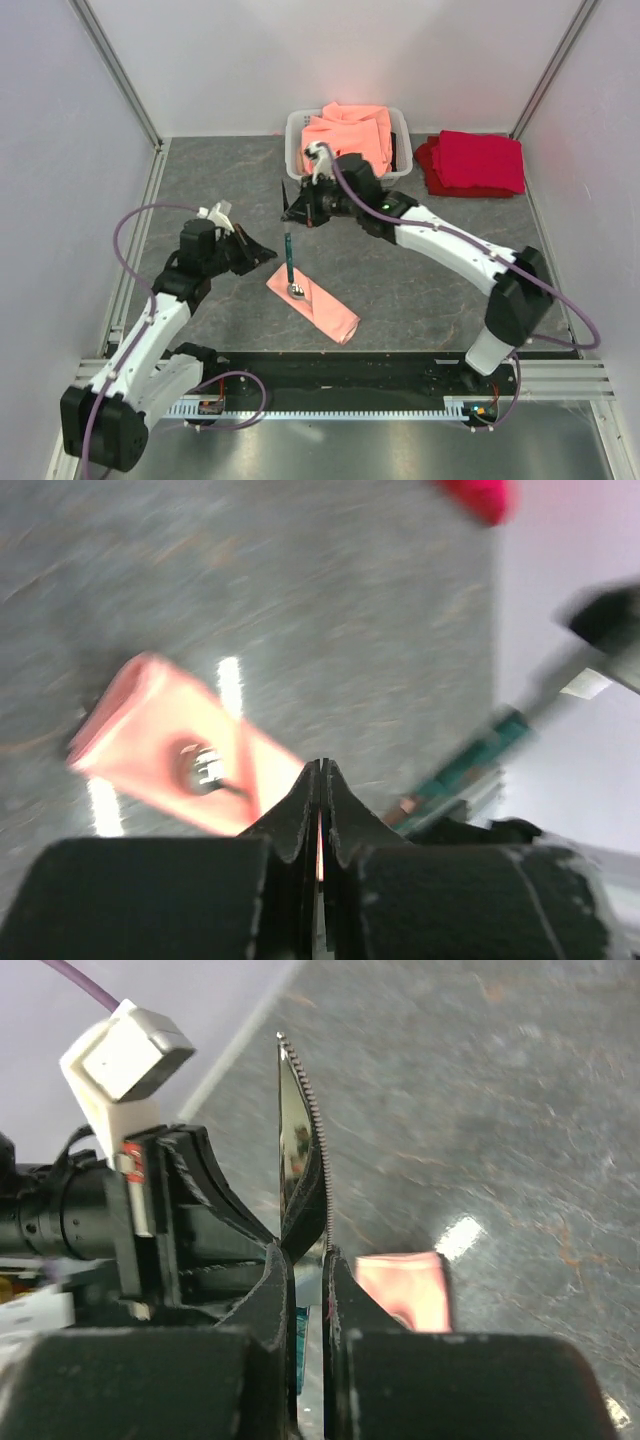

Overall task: Fold the napkin into a case and place the utensils inside
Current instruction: Insert the knife at the center of the board.

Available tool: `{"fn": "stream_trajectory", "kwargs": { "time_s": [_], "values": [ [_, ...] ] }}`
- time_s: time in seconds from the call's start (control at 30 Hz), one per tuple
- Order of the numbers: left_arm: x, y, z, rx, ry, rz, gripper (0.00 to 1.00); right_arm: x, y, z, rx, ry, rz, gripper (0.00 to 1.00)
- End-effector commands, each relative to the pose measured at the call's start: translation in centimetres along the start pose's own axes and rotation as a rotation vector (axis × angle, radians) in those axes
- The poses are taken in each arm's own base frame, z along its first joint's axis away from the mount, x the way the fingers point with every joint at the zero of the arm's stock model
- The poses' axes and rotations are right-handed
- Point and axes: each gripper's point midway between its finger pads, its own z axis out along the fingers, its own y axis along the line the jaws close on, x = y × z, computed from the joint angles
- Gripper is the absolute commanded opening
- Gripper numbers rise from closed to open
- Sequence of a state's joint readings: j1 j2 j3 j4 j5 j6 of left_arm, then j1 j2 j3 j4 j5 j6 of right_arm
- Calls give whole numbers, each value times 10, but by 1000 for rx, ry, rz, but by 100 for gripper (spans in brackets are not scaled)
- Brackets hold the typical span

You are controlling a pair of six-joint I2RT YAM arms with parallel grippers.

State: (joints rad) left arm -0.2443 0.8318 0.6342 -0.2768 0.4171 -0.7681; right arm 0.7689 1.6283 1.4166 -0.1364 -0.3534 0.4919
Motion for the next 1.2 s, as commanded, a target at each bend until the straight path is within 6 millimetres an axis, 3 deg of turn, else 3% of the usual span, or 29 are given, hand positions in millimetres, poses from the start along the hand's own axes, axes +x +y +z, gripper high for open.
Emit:
{"fn": "stream_trajectory", "kwargs": {
  "time_s": [0.0, 0.03, 0.1, 0.13, 0.43, 0.9, 1.17],
  "values": [
    [12, 52, 26, -140, 13, -14, 2, 16, -26, 28, 184, 72, -143, 0],
    [13, 57, 30, -153, 14, -18, 2, 35, -31, 40, 209, 130, -152, 0],
    [16, 73, 38, -199, 15, -42, 2, 37, -35, 48, 245, 146, -189, 0],
    [17, 77, 40, -210, 18, -46, 2, 49, -39, 58, 259, 177, -200, 0],
    [37, 103, 57, -265, 85, -112, 2, 75, -49, 82, 340, 263, -328, 0],
    [55, 114, 69, -265, 170, -143, 2, 99, -52, 94, 331, 341, -453, 0],
    [71, 131, 75, -321, 227, -190, 2, 107, -52, 90, 310, 369, -478, 0]
  ]
}}
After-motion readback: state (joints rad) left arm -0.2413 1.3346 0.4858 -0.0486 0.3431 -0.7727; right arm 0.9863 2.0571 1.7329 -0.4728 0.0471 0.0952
